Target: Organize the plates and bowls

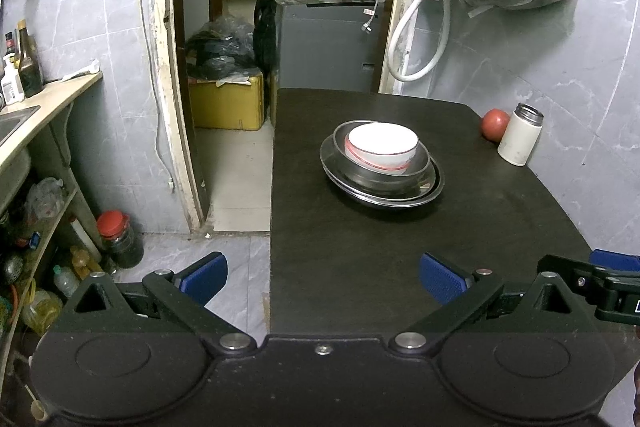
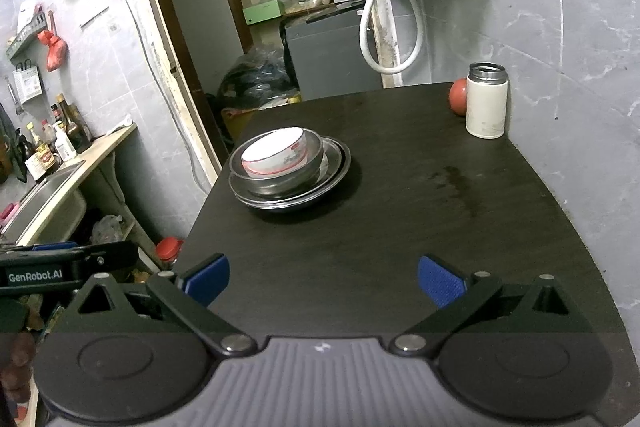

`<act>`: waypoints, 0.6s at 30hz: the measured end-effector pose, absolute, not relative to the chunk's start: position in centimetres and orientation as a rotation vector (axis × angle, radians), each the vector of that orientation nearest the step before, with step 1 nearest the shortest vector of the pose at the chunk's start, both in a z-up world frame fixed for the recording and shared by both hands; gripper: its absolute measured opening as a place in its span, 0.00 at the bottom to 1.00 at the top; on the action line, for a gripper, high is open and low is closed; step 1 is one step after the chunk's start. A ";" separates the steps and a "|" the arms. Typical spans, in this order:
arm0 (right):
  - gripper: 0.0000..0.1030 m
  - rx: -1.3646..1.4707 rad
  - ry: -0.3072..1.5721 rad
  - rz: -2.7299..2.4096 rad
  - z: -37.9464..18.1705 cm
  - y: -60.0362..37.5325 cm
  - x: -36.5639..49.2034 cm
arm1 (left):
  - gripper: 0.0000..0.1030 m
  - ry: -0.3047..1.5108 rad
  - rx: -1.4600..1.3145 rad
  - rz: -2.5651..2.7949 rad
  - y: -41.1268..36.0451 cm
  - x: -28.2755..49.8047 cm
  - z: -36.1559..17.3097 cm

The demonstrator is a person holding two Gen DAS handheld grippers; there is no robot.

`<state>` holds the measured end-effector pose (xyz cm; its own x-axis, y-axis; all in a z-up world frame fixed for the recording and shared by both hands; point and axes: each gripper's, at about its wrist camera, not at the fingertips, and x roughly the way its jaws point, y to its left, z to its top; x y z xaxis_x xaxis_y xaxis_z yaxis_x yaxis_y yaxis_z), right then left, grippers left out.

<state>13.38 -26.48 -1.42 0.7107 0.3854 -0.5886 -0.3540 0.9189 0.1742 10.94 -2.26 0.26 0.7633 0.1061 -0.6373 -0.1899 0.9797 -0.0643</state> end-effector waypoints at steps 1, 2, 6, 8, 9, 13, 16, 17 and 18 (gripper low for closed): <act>1.00 0.049 0.665 0.411 -1.4 -26.4 13.4 | 0.99 0.684 -0.129 0.162 -2.2 10.9 0.3; 1.00 0.049 0.665 0.412 -1.4 -26.4 13.4 | 0.99 0.684 -0.129 0.163 -2.1 10.9 0.2; 1.00 0.048 0.668 0.416 -1.4 -26.2 13.6 | 0.99 0.687 -0.130 0.165 -2.1 10.9 0.2; 1.00 0.048 0.669 0.418 -1.4 -26.2 13.6 | 0.99 0.686 -0.131 0.165 -2.1 10.9 0.2; 1.00 0.048 0.670 0.418 -1.5 -26.2 13.7 | 0.99 0.686 -0.131 0.165 -2.1 10.9 0.3; 1.00 0.048 0.670 0.418 -1.4 -26.2 13.7 | 0.99 0.688 -0.130 0.164 -2.0 10.9 0.2; 1.00 0.048 0.672 0.418 -1.5 -26.1 13.7 | 0.99 0.692 -0.130 0.164 -1.9 10.8 0.2; 1.00 0.049 0.673 0.417 -1.5 -26.1 13.7 | 0.99 0.693 -0.130 0.165 -1.9 10.9 0.2; 1.00 0.049 0.673 0.417 -1.5 -26.1 13.7 | 0.99 0.693 -0.131 0.166 -1.8 10.9 0.2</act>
<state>13.72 -26.08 -1.50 0.7023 0.3905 -0.5952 -0.3591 0.9163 0.1774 10.87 -1.83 0.16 0.7570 0.1085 -0.6443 -0.1952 0.9786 -0.0645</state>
